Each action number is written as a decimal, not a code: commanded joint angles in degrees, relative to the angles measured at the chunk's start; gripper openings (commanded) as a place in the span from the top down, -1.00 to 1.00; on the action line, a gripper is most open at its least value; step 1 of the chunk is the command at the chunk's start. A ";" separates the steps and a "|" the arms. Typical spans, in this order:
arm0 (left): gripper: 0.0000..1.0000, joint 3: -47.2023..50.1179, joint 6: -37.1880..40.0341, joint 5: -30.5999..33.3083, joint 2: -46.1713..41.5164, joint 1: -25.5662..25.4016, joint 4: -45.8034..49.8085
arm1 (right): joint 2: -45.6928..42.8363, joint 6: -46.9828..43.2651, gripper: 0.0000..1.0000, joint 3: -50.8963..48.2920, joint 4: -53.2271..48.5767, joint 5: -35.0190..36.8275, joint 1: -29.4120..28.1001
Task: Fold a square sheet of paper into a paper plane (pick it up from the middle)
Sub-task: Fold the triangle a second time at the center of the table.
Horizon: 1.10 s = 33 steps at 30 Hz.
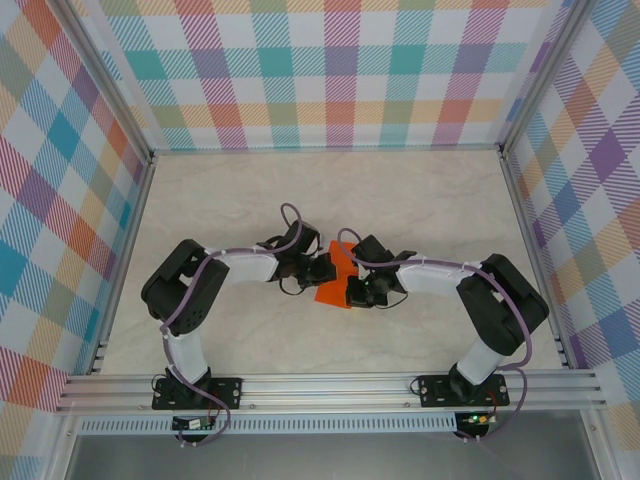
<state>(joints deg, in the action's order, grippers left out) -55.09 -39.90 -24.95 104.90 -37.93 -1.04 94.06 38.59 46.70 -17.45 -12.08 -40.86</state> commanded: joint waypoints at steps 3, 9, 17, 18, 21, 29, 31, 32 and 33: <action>0.97 1.21 0.13 -3.69 -3.60 -1.67 -1.24 | 2.08 0.14 0.91 -0.78 -1.73 0.11 -0.18; 0.99 3.19 0.09 -4.42 -2.16 -3.97 -1.91 | 2.38 0.01 0.92 -0.34 -2.75 0.62 -0.18; 1.00 4.28 -0.87 -6.18 -0.38 -4.39 -5.43 | 2.74 -0.27 0.92 -0.54 -2.85 0.56 -0.14; 1.00 4.21 -1.00 -6.37 0.01 -4.42 -5.91 | 2.77 -0.31 0.92 -0.51 -2.89 0.67 -0.18; 0.99 4.48 -1.51 -6.78 0.80 -4.40 -7.28 | 3.01 -0.27 0.92 -0.55 -2.96 0.56 -0.19; 0.99 3.40 -0.76 -1.46 2.41 -4.37 -2.88 | 3.49 -0.70 0.91 -0.55 -4.51 1.42 -0.18; 0.99 2.89 -0.11 0.54 2.65 -4.43 -0.79 | 3.97 -0.89 0.91 -0.63 -5.37 1.98 -0.18; 1.00 2.55 0.20 1.31 3.00 -4.43 0.00 | 4.23 -1.04 0.91 -0.73 -5.86 2.23 -0.18; 1.00 2.20 0.29 1.94 3.32 -4.38 0.77 | 4.59 -1.15 0.91 -0.81 -6.26 2.44 -0.19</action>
<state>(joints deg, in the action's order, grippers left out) -51.79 -40.86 -28.40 106.13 -41.78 -4.91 94.78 38.35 47.40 -18.41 -12.03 -40.80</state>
